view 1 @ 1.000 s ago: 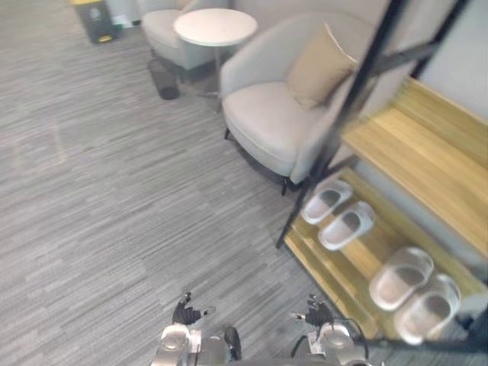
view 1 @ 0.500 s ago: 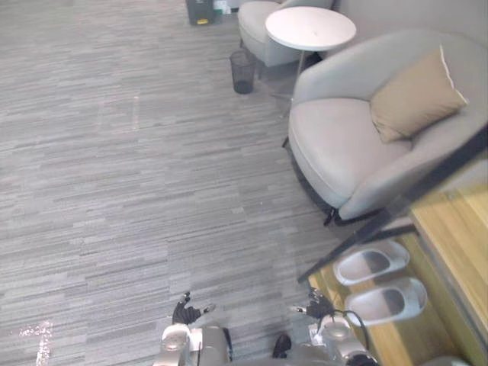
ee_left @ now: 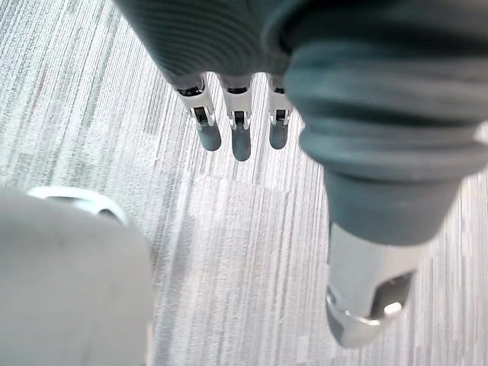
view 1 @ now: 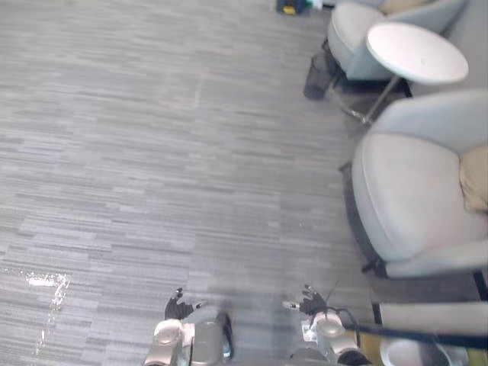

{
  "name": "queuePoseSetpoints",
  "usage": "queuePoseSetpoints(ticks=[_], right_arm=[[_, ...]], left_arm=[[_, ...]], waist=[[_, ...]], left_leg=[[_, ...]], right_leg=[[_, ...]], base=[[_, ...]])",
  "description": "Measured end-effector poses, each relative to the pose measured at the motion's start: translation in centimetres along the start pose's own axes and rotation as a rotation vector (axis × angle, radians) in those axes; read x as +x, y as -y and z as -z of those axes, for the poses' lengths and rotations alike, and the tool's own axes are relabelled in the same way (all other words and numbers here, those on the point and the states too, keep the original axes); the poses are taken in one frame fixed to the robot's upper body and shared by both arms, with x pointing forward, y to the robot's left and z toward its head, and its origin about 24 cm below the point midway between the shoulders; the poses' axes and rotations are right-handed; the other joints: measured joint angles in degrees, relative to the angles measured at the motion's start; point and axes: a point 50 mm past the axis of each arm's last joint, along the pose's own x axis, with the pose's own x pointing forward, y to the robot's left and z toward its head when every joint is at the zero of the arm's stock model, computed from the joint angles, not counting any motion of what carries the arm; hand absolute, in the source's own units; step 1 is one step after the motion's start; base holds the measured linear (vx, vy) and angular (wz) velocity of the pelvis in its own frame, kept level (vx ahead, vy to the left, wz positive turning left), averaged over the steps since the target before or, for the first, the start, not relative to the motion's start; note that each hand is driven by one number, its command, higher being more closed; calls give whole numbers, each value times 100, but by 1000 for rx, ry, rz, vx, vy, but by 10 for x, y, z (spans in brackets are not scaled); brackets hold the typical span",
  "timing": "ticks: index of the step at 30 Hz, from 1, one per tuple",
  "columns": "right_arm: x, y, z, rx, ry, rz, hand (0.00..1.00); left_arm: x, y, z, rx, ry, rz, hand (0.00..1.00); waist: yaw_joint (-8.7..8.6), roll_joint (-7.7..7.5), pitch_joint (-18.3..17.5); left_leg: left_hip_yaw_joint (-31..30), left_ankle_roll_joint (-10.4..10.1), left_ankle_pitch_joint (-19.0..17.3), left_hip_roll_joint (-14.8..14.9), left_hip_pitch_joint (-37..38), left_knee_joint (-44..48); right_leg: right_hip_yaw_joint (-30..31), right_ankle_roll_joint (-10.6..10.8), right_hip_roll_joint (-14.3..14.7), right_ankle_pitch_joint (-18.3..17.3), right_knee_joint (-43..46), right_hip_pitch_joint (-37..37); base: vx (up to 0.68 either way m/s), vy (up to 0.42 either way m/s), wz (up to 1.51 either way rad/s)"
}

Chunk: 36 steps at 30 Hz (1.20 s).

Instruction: Organize the slippers on the shoe rack

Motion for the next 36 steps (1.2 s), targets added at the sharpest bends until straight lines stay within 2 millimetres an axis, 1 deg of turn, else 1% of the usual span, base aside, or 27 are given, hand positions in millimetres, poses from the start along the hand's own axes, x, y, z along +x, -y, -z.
queuePoseSetpoints(ticks=[2,4,6,7,8,9,11,12,13,14,15,16,17,19,20,21,22,23,24,25,27,28,29,30,32,35,36], right_arm=[[-2,-2,5,0,-11,-5,0],[-1,1,1,-2,8,3,0],[-3,3,6,-2,-4,10,0],[-3,3,6,-2,-5,10,0],[-3,7,6,-7,0,19,0],[-2,10,4,-3,5,26,0],[-1,11,2,7,7,32,0],[-2,9,5,8,-3,25,0],[-2,8,5,7,-5,23,0],[-3,4,5,4,-7,12,0],[-3,-2,2,17,1,2,0],[-3,-5,1,22,3,-1,0],[-3,-6,0,23,6,-3,0],[2,-8,-16,29,44,-5,0],[2,-8,-18,29,49,-3,0],[4,-7,-24,27,63,4,0],[4,-5,-25,22,66,14,0],[4,-5,-24,21,63,13,0],[5,-16,-31,20,78,-14,0],[5,-18,-34,19,87,-19,0],[5,-23,-38,22,100,-34,0],[5,-24,-37,20,97,-35,0],[4,-24,-33,12,88,-39,0],[3,-25,-29,6,79,-47,0],[1,-27,-23,-7,67,-66,0],[-1,-27,-16,-6,49,-66,0],[-1,-26,-15,-9,44,-65,0]], left_arm=[[-1,0,4,0,-14,0,0],[1,2,1,0,-11,4,0],[2,5,-2,12,0,10,0],[1,5,-1,13,-3,10,0],[0,7,2,-2,-13,11,0],[-1,8,4,-19,-20,8,0],[-2,10,6,-37,-29,7,0],[-3,6,9,-84,-43,-20,0],[-3,5,11,-93,-46,-26,0],[-3,3,8,-135,-36,-40,0],[-2,0,3,-146,-16,-50,0],[-1,-3,-1,-148,3,-59,0],[-1,-4,-2,-148,7,-62,0],[2,-11,-15,-159,57,-77,0],[3,-12,-17,-161,64,-79,0],[4,-12,-23,-163,86,-79,0],[4,-12,-24,-169,87,-78,0],[5,-12,-24,-170,87,-78,0],[7,-21,-29,-152,97,-95,0],[7,-23,-29,-155,99,-100,0],[8,-30,-23,-136,70,-117,0],[8,-31,-21,-134,62,-118,0],[7,-32,-14,-122,35,-119,0],[6,-32,-9,-113,10,-118,0],[4,-33,-3,-88,-4,-113,0],[3,-29,0,-85,-11,-101,0],[2,-23,0,-95,-13,-91,0]], waist=[[-109,6,6],[-170,15,11],[-210,-53,16],[-212,-58,13],[-279,-20,-51],[-293,131,-104],[-258,230,-94],[-187,398,-32],[-148,409,-30],[-89,419,-16],[-52,334,37],[-29,236,65],[3,206,59],[99,-39,173],[115,-52,188],[163,-93,222],[246,-102,227],[274,-139,245],[247,-371,253],[258,-373,259],[317,-334,261],[323,-327,265],[326,-250,312],[278,-222,328],[191,-212,329],[107,-150,317],[54,-77,334]], left_leg=[[-274,-23,14,-4,383,-310],[-508,-40,20,5,531,-507],[-972,-250,-116,-99,776,-725],[-1055,-260,-179,-107,837,-719],[-1395,-346,-401,-27,939,-587],[-1521,-443,-488,92,792,-162],[-1377,-573,-473,251,254,980],[-925,-1215,-114,719,-499,2894],[-822,-1222,-99,825,-589,3174],[-473,-1168,-122,1141,-823,3876],[-118,-903,-239,1393,-1147,4337],[12,-762,-318,1427,-1429,4323],[47,-722,-342,1418,-1534,4257],[114,-664,-340,1105,-2075,2717],[100,-643,-272,1032,-2132,2389],[18,-662,249,797,-2286,1157],[-127,-674,1453,652,-2183,313],[-130,-403,1580,618,-2142,319],[-69,-337,1295,484,-2196,623],[-67,-321,1170,506,-2228,764],[11,-208,379,612,-1994,1417],[29,-195,269,610,-1909,1464],[93,-186,-69,590,-1544,1517],[88,-182,-245,565,-1154,1483],[84,-160,-305,511,-580,1120],[93,-157,-300,456,-7,555],[65,-157,-300,442,300,279]], right_leg=[[-120,-27,411,-137,-1135,-457],[20,10,792,65,-2456,-696],[688,19,1173,909,-4195,-782],[794,-48,1184,974,-4206,-775],[943,-359,1234,1277,-3797,-775],[718,-441,1229,950,-3549,-768],[502,-472,1234,765,-3549,-611],[366,-595,1431,567,-3691,-133],[323,-626,1459,536,-3718,-45],[261,-654,1523,402,-3784,262],[173,-615,1533,268,-3984,748],[157,-578,1519,242,-4242,1071],[155,-554,1504,229,-4326,1144],[112,-453,1293,258,-4701,1553],[102,-431,1240,249,-4735,1600],[48,-259,1095,218,-4825,1781],[83,-16,1082,123,-4889,1975],[133,38,1036,89,-4918,2036],[195,107,859,244,-4912,2087],[218,147,859,328,-4867,2095],[409,367,621,511,-3654,1940],[451,424,561,558,-3363,1896],[530,275,281,872,-2101,1532],[525,32,86,880,-574,1010],[288,-89,49,613,397,561],[-226,-166,200,220,-48,-44],[-480,-181,472,88,-1174,-325]], base=[[361,-13,69],[371,-68,80],[472,-166,106],[488,-213,117],[530,-237,116],[568,-238,110],[624,-232,64],[547,-192,46],[525,-140,24],[390,-74,20],[642,-122,31],[440,-84,29],[519,-23,8],[429,81,0],[421,195,6],[454,256,-1],[454,256,-6],[480,257,4],[380,195,10],[588,313,7],[513,317,-18],[415,276,-22],[386,237,-14],[386,237,-10],[448,174,14],[395,104,10],[404,51,14]])
